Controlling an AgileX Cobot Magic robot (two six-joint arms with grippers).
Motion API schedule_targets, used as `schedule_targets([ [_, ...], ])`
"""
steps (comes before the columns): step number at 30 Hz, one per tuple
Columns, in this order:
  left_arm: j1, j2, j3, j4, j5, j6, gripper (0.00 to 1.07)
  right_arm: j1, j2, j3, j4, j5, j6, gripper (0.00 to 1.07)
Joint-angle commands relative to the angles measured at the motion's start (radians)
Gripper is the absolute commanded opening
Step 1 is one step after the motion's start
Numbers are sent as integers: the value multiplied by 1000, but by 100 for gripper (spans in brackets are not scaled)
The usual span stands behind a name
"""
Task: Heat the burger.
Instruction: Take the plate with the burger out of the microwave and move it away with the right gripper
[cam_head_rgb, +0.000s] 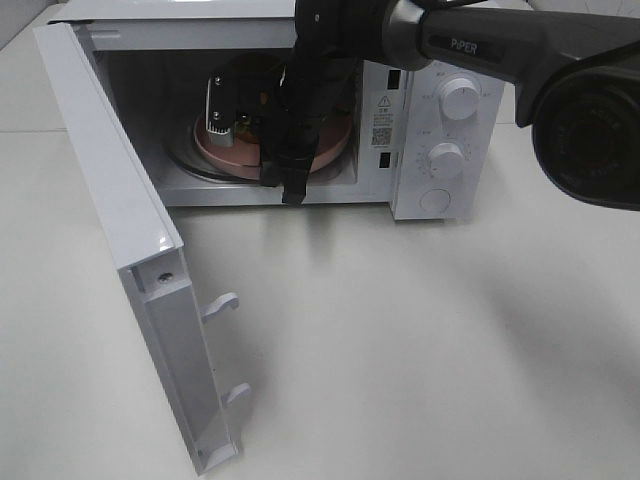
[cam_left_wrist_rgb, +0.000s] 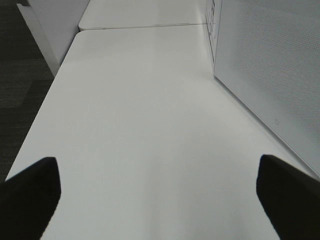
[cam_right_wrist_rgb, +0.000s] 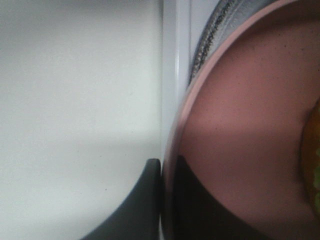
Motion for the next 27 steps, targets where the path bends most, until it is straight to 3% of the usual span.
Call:
schedule_targets([
  [1, 4, -20, 3, 3, -9, -4, 101, 7, 5, 15, 12, 70, -5, 0],
  [9, 4, -20, 3, 3, -9, -4, 101, 10, -45, 77, 12, 72, -24, 0],
  [27, 4, -20, 3, 3, -9, -4, 101, 10, -271, 437, 39, -224, -89, 0],
])
